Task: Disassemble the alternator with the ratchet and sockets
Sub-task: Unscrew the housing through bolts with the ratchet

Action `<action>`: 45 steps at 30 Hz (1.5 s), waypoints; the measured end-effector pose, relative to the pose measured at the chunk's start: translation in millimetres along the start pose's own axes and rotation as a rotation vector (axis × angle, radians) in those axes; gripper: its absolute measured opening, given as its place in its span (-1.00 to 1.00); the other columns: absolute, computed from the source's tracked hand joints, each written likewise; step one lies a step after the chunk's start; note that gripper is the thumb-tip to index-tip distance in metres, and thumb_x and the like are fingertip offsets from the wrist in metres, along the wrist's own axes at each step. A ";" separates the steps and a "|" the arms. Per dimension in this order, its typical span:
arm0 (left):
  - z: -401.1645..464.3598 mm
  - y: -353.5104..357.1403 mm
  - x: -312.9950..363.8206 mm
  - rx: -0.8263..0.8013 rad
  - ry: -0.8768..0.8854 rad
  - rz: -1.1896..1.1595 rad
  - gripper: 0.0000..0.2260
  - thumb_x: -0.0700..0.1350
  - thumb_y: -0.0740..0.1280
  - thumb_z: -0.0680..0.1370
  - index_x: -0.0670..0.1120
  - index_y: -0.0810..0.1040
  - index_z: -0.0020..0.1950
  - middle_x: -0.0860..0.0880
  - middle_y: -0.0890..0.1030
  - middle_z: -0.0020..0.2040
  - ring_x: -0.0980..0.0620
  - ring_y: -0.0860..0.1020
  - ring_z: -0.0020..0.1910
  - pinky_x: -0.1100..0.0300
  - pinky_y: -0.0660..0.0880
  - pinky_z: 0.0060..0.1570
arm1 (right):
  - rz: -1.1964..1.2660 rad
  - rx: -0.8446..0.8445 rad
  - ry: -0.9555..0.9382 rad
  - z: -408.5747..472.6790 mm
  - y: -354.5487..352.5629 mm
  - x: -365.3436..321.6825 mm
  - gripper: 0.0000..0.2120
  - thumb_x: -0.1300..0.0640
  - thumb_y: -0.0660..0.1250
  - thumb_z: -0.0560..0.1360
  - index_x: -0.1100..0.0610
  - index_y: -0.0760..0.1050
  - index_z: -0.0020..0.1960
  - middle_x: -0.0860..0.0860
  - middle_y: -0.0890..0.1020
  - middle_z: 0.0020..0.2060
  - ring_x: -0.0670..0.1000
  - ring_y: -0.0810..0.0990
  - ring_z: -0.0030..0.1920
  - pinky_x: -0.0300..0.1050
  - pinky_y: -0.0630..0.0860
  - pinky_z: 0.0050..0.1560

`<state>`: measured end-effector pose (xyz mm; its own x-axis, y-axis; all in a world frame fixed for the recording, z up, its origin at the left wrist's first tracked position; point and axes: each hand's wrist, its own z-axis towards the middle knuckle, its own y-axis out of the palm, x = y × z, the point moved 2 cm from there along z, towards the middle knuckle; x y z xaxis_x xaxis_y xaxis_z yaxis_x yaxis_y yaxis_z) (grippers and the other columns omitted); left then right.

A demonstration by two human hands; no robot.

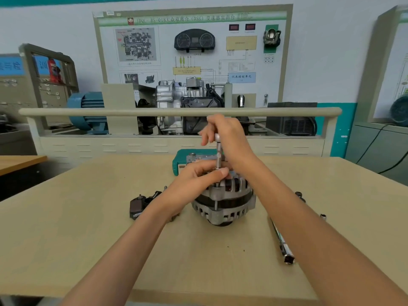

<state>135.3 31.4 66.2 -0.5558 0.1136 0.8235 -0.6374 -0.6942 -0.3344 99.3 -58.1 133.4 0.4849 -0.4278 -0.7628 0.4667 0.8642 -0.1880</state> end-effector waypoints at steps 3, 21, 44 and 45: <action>-0.3 -2.4 -1.5 -0.001 -0.017 0.011 -0.82 -0.07 0.28 0.56 -0.05 0.65 0.06 -0.01 0.68 0.04 0.06 0.60 0.11 0.03 0.44 0.27 | 0.499 -0.200 0.072 9.5 6.3 7.0 -0.46 0.17 -0.01 0.55 0.14 0.31 -0.60 0.05 0.49 -0.58 -0.03 0.60 -0.23 -0.13 0.41 0.14; -3.2 -1.2 -2.7 0.020 0.071 -0.008 -0.59 -0.33 0.19 0.52 0.16 0.59 -0.26 0.17 0.64 -0.32 0.29 0.58 -0.29 0.46 0.46 -0.29 | -0.947 0.361 -0.159 -50.0 11.9 -17.3 -0.62 -0.11 0.07 0.49 0.13 0.50 0.03 0.00 0.52 -0.08 0.03 0.38 0.05 -0.09 0.04 0.28; -2.9 -0.5 -5.2 0.034 0.039 0.042 -0.69 -0.14 0.21 0.60 0.18 0.67 -0.15 0.13 0.66 -0.14 0.19 0.58 -0.01 0.26 0.46 0.03 | -0.492 0.367 -0.180 -36.3 3.8 -10.5 -0.64 -0.06 0.05 0.43 0.15 0.50 -0.26 -0.10 0.51 -0.35 -0.09 0.42 -0.17 -0.11 0.19 0.18; -2.6 0.0 -4.4 0.024 0.028 0.039 -0.77 -0.05 0.22 0.59 0.10 0.68 -0.06 0.07 0.66 -0.04 0.12 0.56 0.08 0.18 0.44 0.14 | -0.291 0.308 -0.123 -25.3 0.8 -8.0 -0.61 -0.04 0.05 0.45 0.17 0.48 -0.36 -0.11 0.50 -0.44 -0.12 0.44 -0.26 -0.10 0.27 0.10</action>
<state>136.3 32.7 61.3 -0.5946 0.1057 0.7970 -0.6021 -0.7155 -0.3543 77.0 -47.3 123.7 0.3762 -0.6859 -0.6229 0.7867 0.5916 -0.1763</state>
